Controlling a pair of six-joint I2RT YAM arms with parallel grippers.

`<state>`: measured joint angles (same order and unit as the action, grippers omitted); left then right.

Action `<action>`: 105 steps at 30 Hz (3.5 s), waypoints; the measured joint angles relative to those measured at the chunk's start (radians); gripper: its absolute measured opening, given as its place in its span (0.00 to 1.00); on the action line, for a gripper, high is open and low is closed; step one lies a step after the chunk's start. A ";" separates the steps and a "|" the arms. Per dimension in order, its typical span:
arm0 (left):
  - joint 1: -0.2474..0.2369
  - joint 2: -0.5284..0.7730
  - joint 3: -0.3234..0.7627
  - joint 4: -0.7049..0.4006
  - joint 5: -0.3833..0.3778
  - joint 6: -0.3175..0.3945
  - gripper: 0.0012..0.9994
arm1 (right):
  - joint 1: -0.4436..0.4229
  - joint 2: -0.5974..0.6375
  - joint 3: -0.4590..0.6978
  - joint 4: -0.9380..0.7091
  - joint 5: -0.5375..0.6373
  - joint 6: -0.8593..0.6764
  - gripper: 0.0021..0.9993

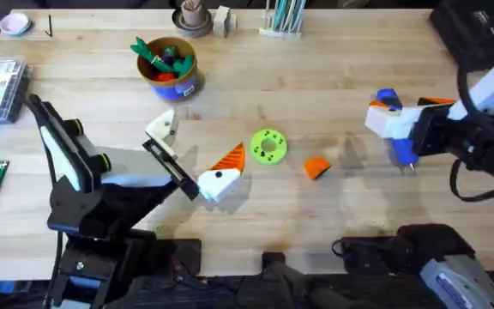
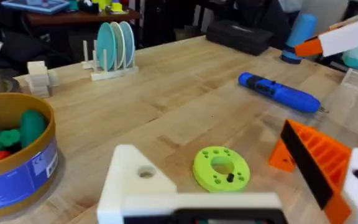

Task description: Pick up the gripper from the table and insert it into the empty holder that is missing its gripper. Then pick up a screw, insert it into the mounting hole, and use the screwdriver to tighten it. Finally, clean up the table by picking up the vegetable and placing it into the bucket.

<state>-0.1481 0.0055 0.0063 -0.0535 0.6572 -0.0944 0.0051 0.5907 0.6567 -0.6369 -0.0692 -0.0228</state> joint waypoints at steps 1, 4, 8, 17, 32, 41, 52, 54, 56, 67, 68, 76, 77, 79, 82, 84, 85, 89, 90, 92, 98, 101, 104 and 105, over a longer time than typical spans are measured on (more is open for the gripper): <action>0.000 0.000 0.000 0.000 0.005 0.000 0.99 | 0.000 0.000 0.000 0.000 0.000 0.000 0.99; -0.001 0.000 0.000 -0.001 0.023 0.000 0.99 | 0.000 0.000 0.000 0.000 0.000 0.000 0.99; -0.001 0.000 0.000 -0.008 0.093 0.000 0.99 | 0.000 0.000 0.000 0.000 0.000 0.000 0.99; -0.001 0.000 0.000 -0.025 0.257 0.000 0.99 | 0.000 0.000 0.000 0.000 0.000 0.000 0.99; -0.001 0.000 0.000 -0.029 0.289 0.000 0.99 | 0.000 0.000 0.000 0.000 0.000 0.000 0.99; -0.001 0.000 0.000 -0.029 0.290 0.000 0.99 | 0.000 0.000 0.000 0.000 0.000 0.000 0.99; -0.001 0.000 0.000 -0.028 0.289 0.000 0.99 | 0.000 0.000 0.000 0.000 0.000 0.000 0.99; -0.001 0.000 0.000 -0.029 0.289 0.001 0.99 | 0.000 0.000 0.000 0.000 0.000 0.000 0.99; -0.001 0.000 0.000 -0.028 0.289 0.009 0.99 | 0.000 0.000 0.000 0.000 0.000 0.000 0.99; -0.001 0.000 0.000 -0.029 0.289 0.027 0.99 | 0.000 0.000 0.001 -0.031 -0.005 0.000 0.99; -0.001 0.000 0.000 -0.029 0.289 0.027 0.99 | 0.000 0.000 0.001 -0.031 -0.016 -0.001 0.99; -0.001 0.000 0.000 -0.028 0.289 0.031 0.99 | 0.030 0.083 0.105 -0.212 -0.124 -0.066 0.99; -0.001 0.000 0.000 -0.029 0.289 0.031 0.99 | 0.046 0.112 0.146 -0.253 -0.130 -0.077 0.99; -0.001 0.000 0.000 -0.029 0.289 0.032 0.99 | 0.084 0.170 0.226 -0.343 -0.138 -0.094 0.99; -0.001 0.000 0.000 -0.028 0.289 0.034 0.99 | 0.156 0.254 0.326 -0.459 -0.142 -0.125 0.99; -0.001 0.000 0.000 -0.028 0.289 0.034 0.99 | 0.214 0.305 0.365 -0.515 -0.141 -0.140 0.99; -0.001 0.000 0.000 -0.029 0.289 0.034 0.99 | 0.243 0.328 0.375 -0.533 -0.140 -0.143 0.99; -0.001 0.000 0.000 -0.029 0.289 0.034 0.99 | 0.341 0.415 0.381 -0.564 -0.140 -0.150 0.99; -0.001 0.000 0.000 -0.029 0.289 0.034 0.99 | 0.356 0.436 0.381 -0.564 -0.140 -0.151 0.99; -0.001 0.000 0.000 -0.028 0.289 0.034 0.99 | 0.377 0.474 0.381 -0.562 -0.140 -0.151 0.99; -0.001 0.000 0.000 -0.029 0.289 0.034 0.99 | 0.422 0.608 0.381 -0.555 -0.137 -0.148 0.99; -0.001 0.000 0.000 -0.029 0.289 0.034 0.99 | 0.452 0.669 0.381 -0.544 -0.137 -0.130 0.99; -0.001 0.000 0.000 -0.029 0.289 0.034 0.99 | 0.478 0.716 0.381 -0.521 -0.137 -0.113 0.99; -0.001 0.000 0.000 -0.029 0.289 0.034 0.99 | 0.485 0.727 0.381 -0.512 -0.134 -0.107 0.99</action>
<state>-0.1493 0.0055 0.0063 -0.0822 0.9459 -0.0605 0.4898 1.3175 1.0374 -1.1491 -0.2037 -0.1302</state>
